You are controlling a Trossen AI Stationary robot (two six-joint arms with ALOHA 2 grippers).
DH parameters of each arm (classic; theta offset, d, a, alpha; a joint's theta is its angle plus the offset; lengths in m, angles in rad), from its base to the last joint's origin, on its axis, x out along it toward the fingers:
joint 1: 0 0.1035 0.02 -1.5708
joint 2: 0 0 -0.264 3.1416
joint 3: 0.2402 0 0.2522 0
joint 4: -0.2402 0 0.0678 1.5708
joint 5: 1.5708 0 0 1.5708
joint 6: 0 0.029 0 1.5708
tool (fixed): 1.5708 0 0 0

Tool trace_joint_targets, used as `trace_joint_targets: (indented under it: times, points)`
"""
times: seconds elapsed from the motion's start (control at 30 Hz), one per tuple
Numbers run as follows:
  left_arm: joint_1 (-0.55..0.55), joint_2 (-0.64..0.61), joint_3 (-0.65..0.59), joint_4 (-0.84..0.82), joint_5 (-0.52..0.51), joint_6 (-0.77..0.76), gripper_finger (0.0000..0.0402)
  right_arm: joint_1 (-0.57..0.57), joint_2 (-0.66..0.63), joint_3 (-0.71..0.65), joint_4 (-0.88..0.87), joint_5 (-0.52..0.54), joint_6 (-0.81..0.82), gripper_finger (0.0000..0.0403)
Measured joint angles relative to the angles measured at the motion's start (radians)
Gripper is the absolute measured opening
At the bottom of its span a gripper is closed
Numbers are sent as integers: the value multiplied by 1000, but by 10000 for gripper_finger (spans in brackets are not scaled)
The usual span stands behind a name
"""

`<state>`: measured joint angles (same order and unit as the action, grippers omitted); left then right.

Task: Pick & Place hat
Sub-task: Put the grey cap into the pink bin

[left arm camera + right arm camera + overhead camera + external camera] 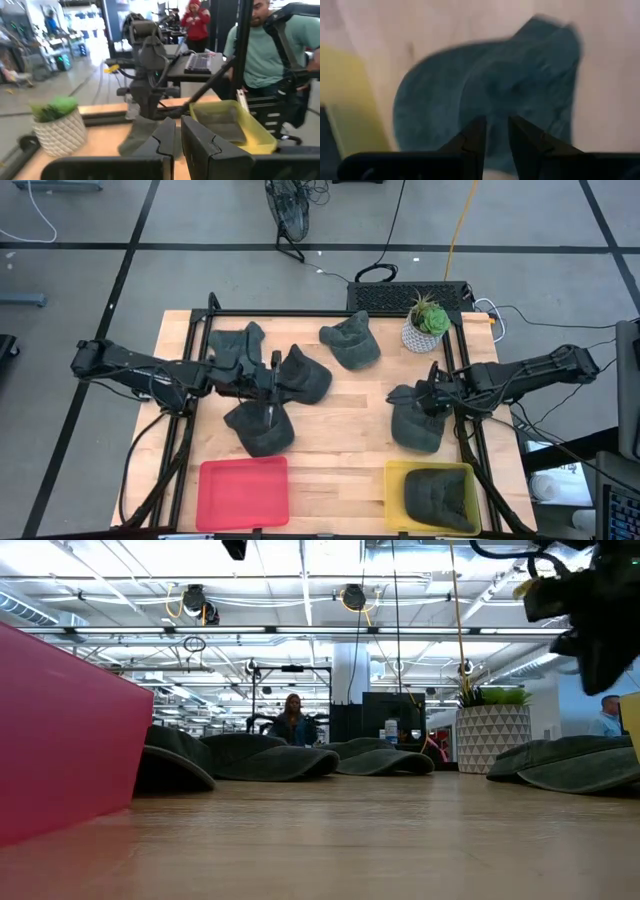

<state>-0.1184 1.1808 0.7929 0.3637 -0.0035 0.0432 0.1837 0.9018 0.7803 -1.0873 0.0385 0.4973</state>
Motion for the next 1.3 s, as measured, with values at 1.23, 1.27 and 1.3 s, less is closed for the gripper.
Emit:
trace_joint_targets:
  times: [1.23,1.27,1.3]
  points:
    - [-111,63,0,50,1,-204,37,41,22,-225,178,-119,41,149]
    - [-111,63,0,49,1,-204,37,41,22,-237,184,-120,47,143]
    - [-111,63,0,47,1,-203,37,40,21,-248,186,-119,55,137]
